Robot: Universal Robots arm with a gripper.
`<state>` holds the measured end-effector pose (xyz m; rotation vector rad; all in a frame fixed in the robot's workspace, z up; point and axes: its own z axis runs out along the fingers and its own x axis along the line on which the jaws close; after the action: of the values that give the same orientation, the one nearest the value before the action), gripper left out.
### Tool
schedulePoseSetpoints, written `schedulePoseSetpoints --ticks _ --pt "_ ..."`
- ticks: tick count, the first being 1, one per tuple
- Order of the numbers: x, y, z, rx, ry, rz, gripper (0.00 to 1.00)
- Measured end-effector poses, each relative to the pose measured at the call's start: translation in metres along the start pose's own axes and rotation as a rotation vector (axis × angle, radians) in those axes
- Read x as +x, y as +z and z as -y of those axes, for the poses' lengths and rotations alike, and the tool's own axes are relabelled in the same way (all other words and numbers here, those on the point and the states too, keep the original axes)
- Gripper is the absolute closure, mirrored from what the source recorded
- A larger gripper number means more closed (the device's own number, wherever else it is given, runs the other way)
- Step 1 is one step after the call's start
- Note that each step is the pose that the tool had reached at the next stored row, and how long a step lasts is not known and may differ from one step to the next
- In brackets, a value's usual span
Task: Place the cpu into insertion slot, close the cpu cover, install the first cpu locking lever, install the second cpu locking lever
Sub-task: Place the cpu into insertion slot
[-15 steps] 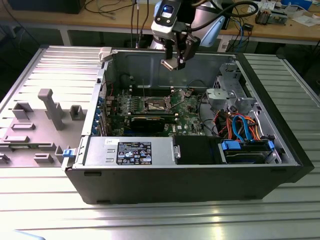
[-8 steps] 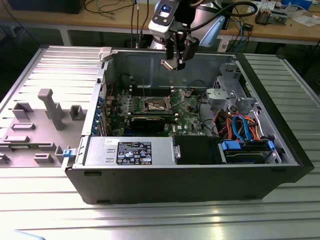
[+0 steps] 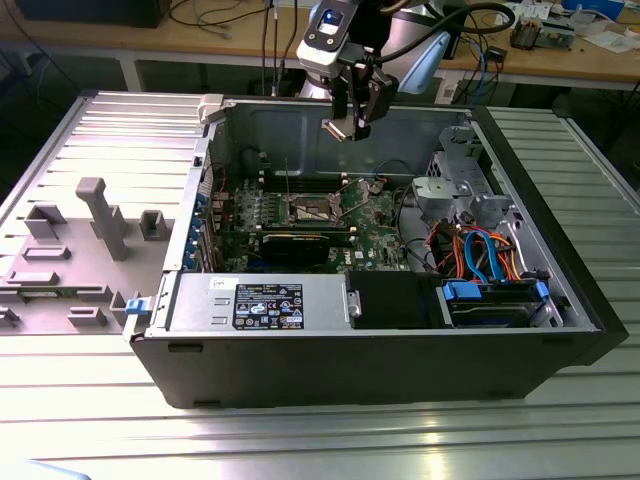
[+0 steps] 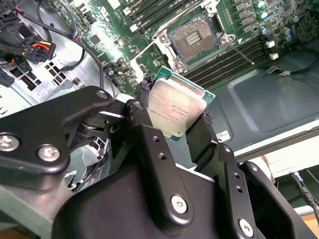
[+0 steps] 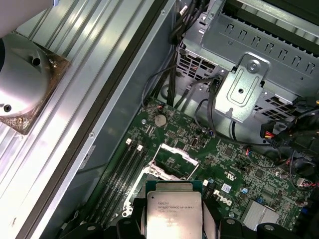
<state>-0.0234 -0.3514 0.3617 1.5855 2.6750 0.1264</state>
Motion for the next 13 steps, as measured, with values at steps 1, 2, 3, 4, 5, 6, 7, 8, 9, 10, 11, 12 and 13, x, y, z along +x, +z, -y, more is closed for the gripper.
schedulePoseSetpoints --ticks 1,2,3,4,5,6,7,8,9,10,11,12,13 --pt "0.0 0.0 0.0 0.0 0.0 0.0 0.46" --pt "0.0 0.0 0.0 0.0 0.0 0.0 0.46" --pt "0.0 0.0 0.0 0.0 0.0 0.0 0.46" --pt "0.0 0.0 0.0 0.0 0.0 0.0 0.46" --pt "0.0 0.0 0.0 0.0 0.0 0.0 0.46" --pt "0.0 0.0 0.0 0.0 0.0 0.0 0.46" --pt "0.0 0.0 0.0 -0.0001 0.006 0.0006 0.46" --pt "0.0 0.0004 0.0 -0.0005 0.032 0.0028 0.46" --pt "0.0 0.0009 0.0001 -0.0009 0.059 0.0051 0.46" --pt "0.0001 0.0014 0.0003 -0.0009 0.091 0.0076 0.46" --pt "0.0001 0.0014 0.0003 -0.0009 0.091 0.0076 0.46" --pt "0.0001 0.0014 0.0003 -0.0009 0.091 0.0077 0.46" --pt "0.0001 0.0014 0.0003 -0.0009 0.091 0.0077 0.46"
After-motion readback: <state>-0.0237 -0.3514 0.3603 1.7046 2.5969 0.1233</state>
